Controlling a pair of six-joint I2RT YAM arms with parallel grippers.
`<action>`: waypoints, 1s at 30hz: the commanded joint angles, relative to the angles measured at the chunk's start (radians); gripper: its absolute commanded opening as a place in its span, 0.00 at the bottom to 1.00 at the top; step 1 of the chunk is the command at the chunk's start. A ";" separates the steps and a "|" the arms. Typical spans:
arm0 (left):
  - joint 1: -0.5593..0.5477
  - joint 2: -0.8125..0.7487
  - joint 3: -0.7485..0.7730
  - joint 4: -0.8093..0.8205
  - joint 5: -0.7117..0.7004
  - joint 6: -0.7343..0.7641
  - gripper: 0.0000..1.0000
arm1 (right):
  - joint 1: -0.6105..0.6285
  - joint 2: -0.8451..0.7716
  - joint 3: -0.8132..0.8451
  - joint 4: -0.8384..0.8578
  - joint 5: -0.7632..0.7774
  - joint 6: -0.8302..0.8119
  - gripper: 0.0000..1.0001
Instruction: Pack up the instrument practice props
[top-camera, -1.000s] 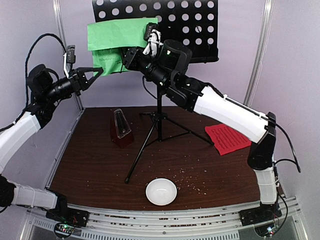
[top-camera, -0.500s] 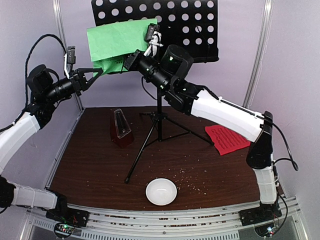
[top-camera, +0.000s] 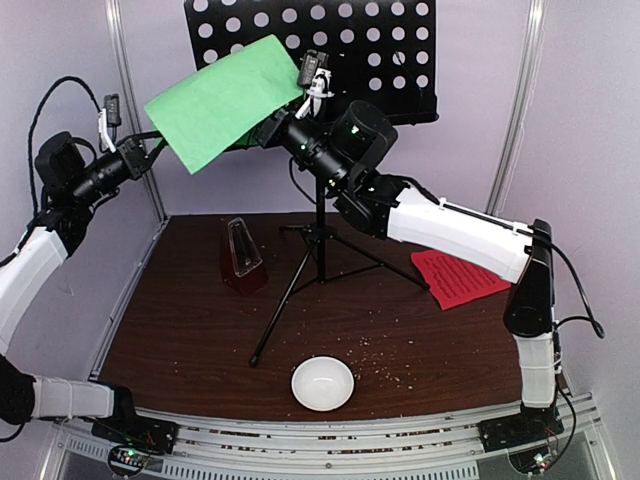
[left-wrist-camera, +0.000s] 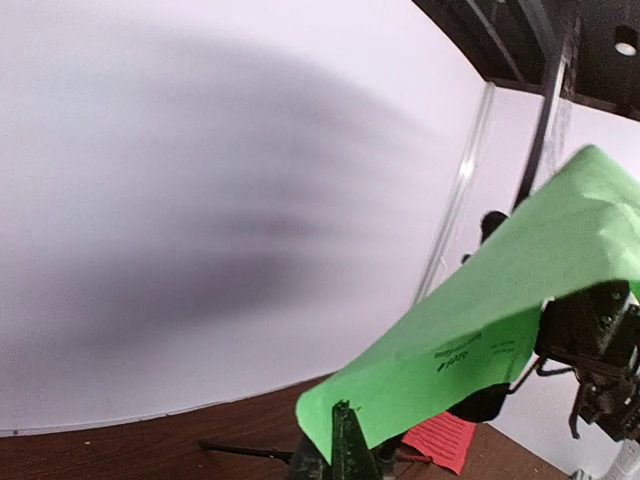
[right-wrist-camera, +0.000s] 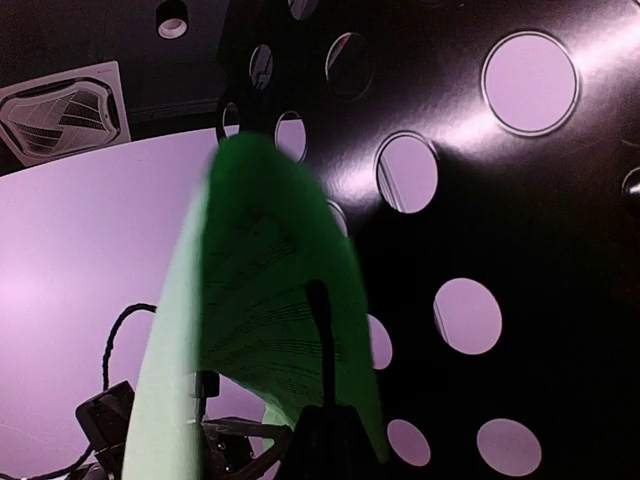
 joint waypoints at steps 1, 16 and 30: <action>0.090 -0.103 -0.049 0.029 -0.122 -0.051 0.00 | -0.003 -0.026 -0.016 0.021 -0.001 -0.015 0.00; 0.120 -0.493 -0.165 -0.100 -0.406 0.363 0.00 | -0.018 -0.046 -0.043 0.013 0.028 0.040 0.15; 0.118 -0.511 -0.230 -0.135 0.203 0.439 0.00 | -0.020 -0.315 -0.381 0.016 -0.044 -0.031 0.74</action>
